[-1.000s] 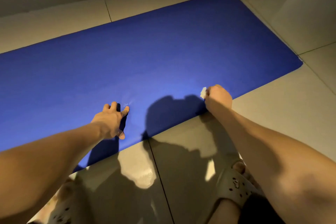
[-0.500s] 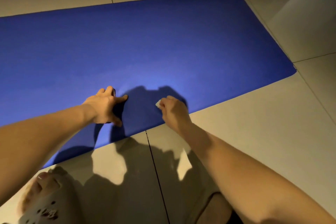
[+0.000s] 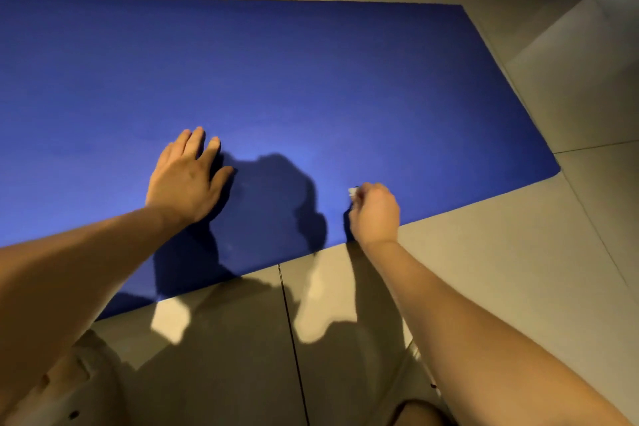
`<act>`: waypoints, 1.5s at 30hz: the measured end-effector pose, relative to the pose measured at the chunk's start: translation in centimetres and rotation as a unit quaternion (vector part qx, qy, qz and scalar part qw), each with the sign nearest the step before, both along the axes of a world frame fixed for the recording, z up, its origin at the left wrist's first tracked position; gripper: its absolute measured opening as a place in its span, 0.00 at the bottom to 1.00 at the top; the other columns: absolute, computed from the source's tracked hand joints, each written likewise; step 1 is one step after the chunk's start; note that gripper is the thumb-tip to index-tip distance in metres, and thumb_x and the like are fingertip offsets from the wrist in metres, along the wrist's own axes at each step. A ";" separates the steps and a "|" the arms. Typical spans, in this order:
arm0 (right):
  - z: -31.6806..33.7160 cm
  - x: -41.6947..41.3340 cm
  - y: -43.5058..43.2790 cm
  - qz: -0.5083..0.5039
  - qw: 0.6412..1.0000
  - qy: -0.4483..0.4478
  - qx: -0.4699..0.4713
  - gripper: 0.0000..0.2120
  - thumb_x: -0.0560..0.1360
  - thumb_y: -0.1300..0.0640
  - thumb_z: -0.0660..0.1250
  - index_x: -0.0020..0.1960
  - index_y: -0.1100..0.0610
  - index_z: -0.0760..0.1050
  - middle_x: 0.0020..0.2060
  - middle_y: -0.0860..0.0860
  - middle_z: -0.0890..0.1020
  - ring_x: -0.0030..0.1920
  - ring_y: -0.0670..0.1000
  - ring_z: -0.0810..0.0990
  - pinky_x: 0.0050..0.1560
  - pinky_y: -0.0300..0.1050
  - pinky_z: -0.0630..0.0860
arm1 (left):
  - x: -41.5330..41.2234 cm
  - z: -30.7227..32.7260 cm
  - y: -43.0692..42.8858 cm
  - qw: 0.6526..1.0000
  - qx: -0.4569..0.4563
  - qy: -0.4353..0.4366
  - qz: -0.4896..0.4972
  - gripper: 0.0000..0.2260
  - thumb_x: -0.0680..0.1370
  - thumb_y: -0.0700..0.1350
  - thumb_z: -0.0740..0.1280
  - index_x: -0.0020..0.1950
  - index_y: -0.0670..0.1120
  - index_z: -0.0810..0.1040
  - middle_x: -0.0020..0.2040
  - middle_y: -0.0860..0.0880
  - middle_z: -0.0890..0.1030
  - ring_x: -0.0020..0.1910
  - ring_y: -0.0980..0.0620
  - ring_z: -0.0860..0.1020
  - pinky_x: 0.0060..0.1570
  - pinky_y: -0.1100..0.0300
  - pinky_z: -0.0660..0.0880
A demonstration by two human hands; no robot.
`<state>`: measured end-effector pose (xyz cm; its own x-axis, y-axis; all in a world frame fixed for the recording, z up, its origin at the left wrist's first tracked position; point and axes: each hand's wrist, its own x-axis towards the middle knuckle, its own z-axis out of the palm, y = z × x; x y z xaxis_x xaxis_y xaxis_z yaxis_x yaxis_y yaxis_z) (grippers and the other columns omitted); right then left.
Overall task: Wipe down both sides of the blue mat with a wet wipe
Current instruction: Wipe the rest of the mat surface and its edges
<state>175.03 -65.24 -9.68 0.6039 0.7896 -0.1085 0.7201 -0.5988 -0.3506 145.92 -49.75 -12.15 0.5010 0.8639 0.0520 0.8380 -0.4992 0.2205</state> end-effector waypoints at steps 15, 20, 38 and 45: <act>-0.4 7.3 2.3 -0.113 0.993 -0.022 -0.023 0.06 0.78 0.61 0.64 0.49 0.60 0.80 0.46 0.58 0.84 0.46 0.62 0.79 0.42 0.46 0.69 | 4.5 -1.7 -0.7 0.999 -0.028 0.003 0.040 0.36 0.81 0.69 0.46 0.82 0.47 0.57 0.82 0.43 0.53 0.82 0.44 0.48 0.79 0.44 0.49; -0.5 -2.0 1.7 -0.001 0.999 0.017 0.036 0.09 0.81 0.58 0.61 0.50 0.61 0.79 0.48 0.58 0.80 0.48 0.62 0.78 0.48 0.52 0.72 | 4.5 -1.6 -0.7 0.998 -0.026 0.010 0.047 0.36 0.81 0.69 0.46 0.82 0.47 0.57 0.82 0.42 0.53 0.82 0.43 0.47 0.79 0.43 0.49; -0.4 -0.2 2.7 -0.035 0.999 -0.024 0.015 0.06 0.79 0.61 0.62 0.47 0.61 0.78 0.48 0.59 0.78 0.43 0.62 0.76 0.42 0.50 0.68 | 4.7 -1.3 -0.7 0.998 -0.028 0.025 0.052 0.36 0.82 0.69 0.46 0.82 0.47 0.56 0.83 0.43 0.53 0.82 0.43 0.47 0.80 0.43 0.48; -0.8 -0.7 1.1 0.215 0.974 -0.058 0.030 0.03 0.76 0.62 0.66 0.45 0.56 0.77 0.42 0.54 0.76 0.40 0.61 0.77 0.36 0.51 0.72 | 4.6 -1.4 -0.7 0.998 -0.026 0.017 0.052 0.35 0.82 0.68 0.47 0.82 0.47 0.56 0.82 0.42 0.53 0.82 0.43 0.47 0.79 0.43 0.49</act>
